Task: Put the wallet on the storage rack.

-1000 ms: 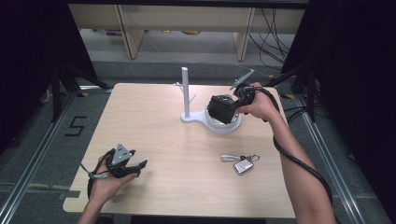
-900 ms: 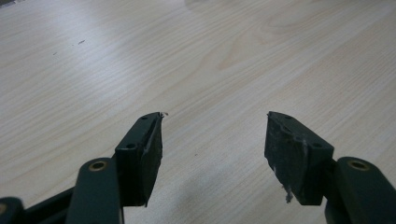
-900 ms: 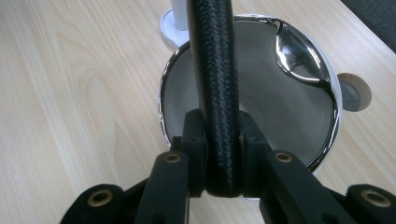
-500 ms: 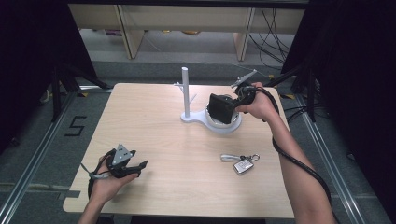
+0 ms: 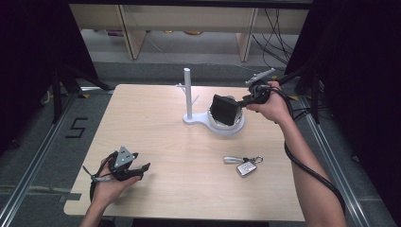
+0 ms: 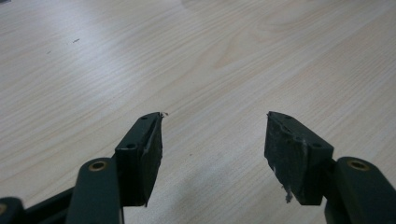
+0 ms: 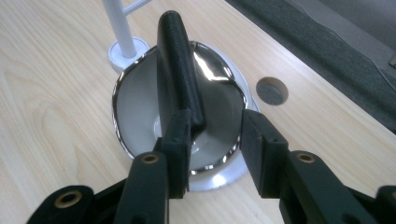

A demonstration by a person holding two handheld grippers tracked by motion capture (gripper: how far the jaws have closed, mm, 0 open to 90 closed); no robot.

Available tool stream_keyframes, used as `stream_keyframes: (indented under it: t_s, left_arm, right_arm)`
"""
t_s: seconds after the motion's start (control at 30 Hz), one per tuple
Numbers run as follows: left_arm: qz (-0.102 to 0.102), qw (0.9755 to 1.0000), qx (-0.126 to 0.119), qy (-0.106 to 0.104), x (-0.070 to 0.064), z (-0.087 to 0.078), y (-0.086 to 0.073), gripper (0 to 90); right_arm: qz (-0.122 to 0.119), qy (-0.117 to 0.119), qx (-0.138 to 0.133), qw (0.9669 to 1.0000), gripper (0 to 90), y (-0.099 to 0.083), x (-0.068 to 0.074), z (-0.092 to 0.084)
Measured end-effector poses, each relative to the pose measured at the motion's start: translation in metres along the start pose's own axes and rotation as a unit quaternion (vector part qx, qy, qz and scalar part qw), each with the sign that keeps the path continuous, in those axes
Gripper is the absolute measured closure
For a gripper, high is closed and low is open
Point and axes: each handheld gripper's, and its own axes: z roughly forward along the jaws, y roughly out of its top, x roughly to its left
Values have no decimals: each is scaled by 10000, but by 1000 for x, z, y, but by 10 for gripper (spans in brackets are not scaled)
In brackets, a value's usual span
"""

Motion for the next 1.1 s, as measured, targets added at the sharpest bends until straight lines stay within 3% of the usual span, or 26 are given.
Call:
stream_keyframes:
  t_s: [0.13, 0.17, 0.2, 0.23, 0.33, 0.37, 0.4, 0.43, 0.47, 0.57, 0.6, 0.63, 0.67, 0.73, 0.87, 1.03, 1.1]
  left_arm:
    - [14, 10000, -23, -3, 0, 0, 1, 365]
    - [-71, 10000, -67, -11, -2, 1, 0, 365]
    - [-66, 9999, -81, -14, -2, 1, 0, 365]
    - [19, 10000, -31, -12, -1, 0, 1, 365]
    - [53, 10000, -30, -24, -1, 1, 1, 365]
    - [52, 10000, -8, -16, -1, 1, 2, 365]
    - [40, 10000, -6, -29, -2, 2, 2, 365]
    - [66, 10000, -7, -38, -2, 2, 2, 365]
    - [8, 10000, -15, -41, -4, 2, 2, 364]
    - [53, 10000, 44, -21, -5, 2, 3, 364]
    - [-17, 10000, -24, -68, -6, 4, 2, 364]
    - [22, 10000, 5, -64, -6, 4, 3, 364]
    - [14, 10000, 5, -70, -6, 4, 2, 364]
    - [16, 10000, 10, -76, -7, 4, 2, 364]
    - [4, 10000, 3, -70, -6, 4, 2, 364]
    - [1, 10000, 8, -71, -7, 4, 2, 364]
    - [12, 10000, 14, -79, -7, 4, 2, 364]
  right_arm:
    - [32, 27, 98, 9999, 722, -10, -1, -10]
    - [17, 43, 241, 9997, 746, -13, -2, -14]
    - [226, 85, 405, 9989, 764, -17, 2, -17]
    - [132, 140, 639, 9978, 780, -27, 1, -21]
    - [150, 203, 857, 9960, 785, -37, 1, -23]
    - [135, 266, 1092, 9936, 784, -49, 1, -24]
    - [135, 266, 1092, 9936, 784, -49, 1, -24]
    - [-14, 365, 1094, 9933, 784, -55, -1, -22]
    - [6, 486, 1296, 9904, 785, -68, -1, -19]
    - [-75, 610, 1441, 9877, 784, -81, -4, -14]
    - [-13, 629, 1530, 9862, 784, -85, -4, -13]
    - [136, 725, 1693, 9828, 783, -97, -5, -9]
    - [136, 725, 1693, 9828, 783, -97, -5, -9]
    - [317, 785, 1900, 9781, 782, -105, -5, -6]
    - [634, 769, 2198, 9704, 770, -123, -6, 4]
    - [688, 803, 2314, 9671, 765, -131, -3, 12]
    - [686, 854, 2446, 9634, 768, -136, 1, 16]
